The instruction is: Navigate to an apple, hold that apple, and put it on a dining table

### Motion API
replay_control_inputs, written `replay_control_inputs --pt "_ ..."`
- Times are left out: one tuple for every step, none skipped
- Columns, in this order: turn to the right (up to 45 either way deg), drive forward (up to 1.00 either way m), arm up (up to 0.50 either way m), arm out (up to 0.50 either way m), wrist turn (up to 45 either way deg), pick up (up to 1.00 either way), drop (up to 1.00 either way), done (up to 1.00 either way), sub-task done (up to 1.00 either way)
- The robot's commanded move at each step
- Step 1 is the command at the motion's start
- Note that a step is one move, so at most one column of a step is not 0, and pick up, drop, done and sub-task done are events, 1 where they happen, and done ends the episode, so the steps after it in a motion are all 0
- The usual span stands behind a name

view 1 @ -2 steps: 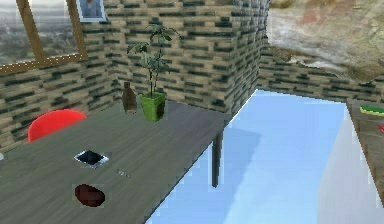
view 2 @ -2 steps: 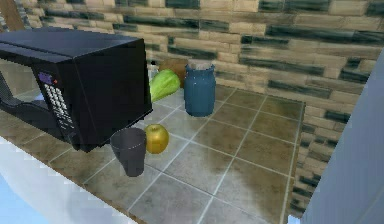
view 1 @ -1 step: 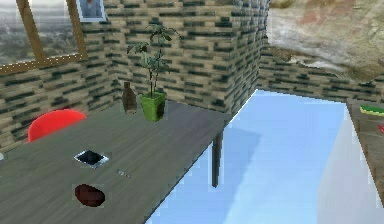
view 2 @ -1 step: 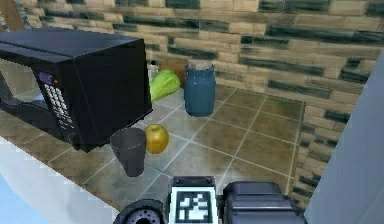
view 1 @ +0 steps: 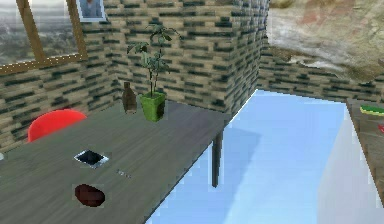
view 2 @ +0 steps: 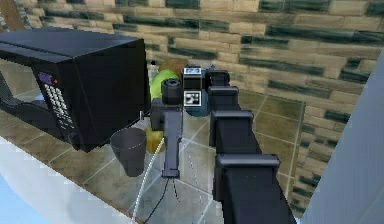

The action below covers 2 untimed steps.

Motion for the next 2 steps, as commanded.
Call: replay_control_inputs --pt "0.0 0.0 0.0 0.0 45.0 0.0 0.0 0.0 0.0" --pt "0.0 0.0 0.0 0.0 45.0 0.0 0.0 0.0 0.0"
